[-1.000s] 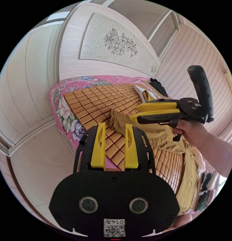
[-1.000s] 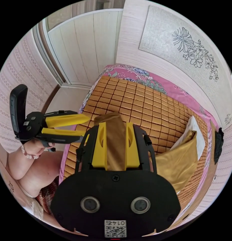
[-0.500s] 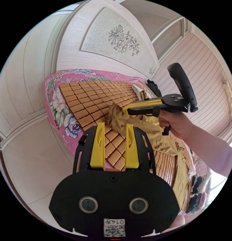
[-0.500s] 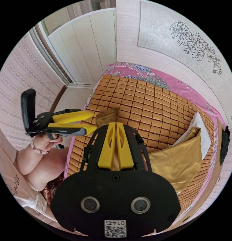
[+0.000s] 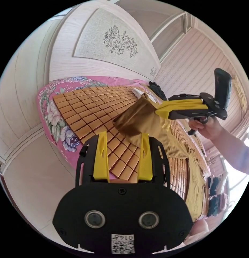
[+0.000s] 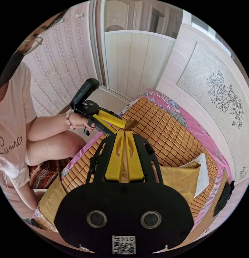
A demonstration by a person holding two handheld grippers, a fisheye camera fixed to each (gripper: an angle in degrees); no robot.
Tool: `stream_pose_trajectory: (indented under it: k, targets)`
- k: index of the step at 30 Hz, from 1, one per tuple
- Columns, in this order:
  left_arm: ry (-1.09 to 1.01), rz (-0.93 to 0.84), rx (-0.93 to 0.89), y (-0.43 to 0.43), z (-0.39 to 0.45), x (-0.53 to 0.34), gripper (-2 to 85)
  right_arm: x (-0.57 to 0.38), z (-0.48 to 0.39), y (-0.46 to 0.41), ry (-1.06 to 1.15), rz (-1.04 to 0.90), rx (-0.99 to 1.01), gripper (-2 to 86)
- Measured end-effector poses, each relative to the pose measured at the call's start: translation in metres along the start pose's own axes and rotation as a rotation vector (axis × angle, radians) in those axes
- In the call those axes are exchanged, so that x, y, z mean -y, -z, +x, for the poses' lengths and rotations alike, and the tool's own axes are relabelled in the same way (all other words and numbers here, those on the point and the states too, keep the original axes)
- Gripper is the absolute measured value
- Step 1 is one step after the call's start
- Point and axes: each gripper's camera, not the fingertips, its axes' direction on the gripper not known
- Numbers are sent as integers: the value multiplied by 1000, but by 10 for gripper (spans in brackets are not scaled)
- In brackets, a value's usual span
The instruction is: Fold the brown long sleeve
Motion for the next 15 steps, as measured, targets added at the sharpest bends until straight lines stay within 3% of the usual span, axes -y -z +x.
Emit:
stream_pose_trajectory:
  k: [6,8,15]
  targets:
    - [-32,83,-229,8,-8,-18,90,-30,-1,34,-56,26,30,-7]
    - [-86,80,-304,5,-5,-26,2,-45,5,45,-135,75,27,-5]
    - [-159,230,-387,12,23,-40,-9,-108,-12,123,-412,218,-109,-2]
